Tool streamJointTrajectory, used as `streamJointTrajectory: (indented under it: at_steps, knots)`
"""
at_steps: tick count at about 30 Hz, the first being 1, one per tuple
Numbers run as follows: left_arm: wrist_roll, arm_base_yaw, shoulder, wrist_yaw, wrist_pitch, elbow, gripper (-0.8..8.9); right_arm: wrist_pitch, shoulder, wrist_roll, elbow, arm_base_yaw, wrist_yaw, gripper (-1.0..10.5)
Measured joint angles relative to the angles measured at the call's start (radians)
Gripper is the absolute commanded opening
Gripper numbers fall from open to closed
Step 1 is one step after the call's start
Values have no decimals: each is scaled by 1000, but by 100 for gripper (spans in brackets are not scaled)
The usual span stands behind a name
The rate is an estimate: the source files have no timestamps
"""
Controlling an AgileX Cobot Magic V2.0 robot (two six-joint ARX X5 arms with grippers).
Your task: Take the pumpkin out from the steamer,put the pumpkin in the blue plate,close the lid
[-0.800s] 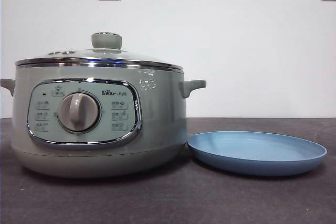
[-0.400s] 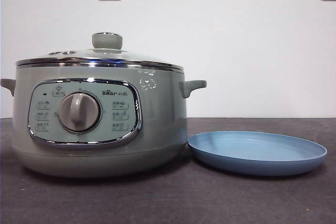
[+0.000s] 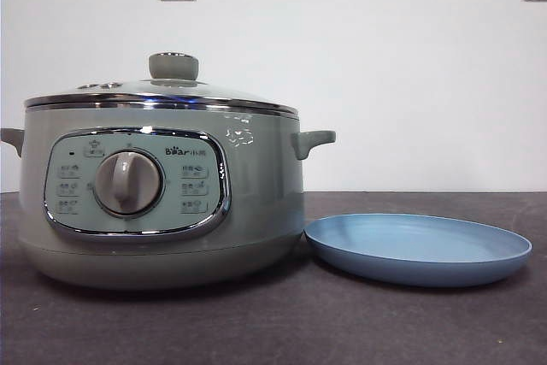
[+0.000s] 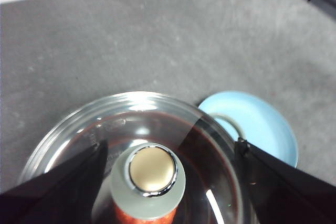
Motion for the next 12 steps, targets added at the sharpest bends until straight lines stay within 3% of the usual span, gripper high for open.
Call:
streamJointTrajectory:
  at_steps: [12]
  knots:
    - [44, -44, 172, -103, -18, 5, 405, -24, 0, 0, 0, 0, 0, 473]
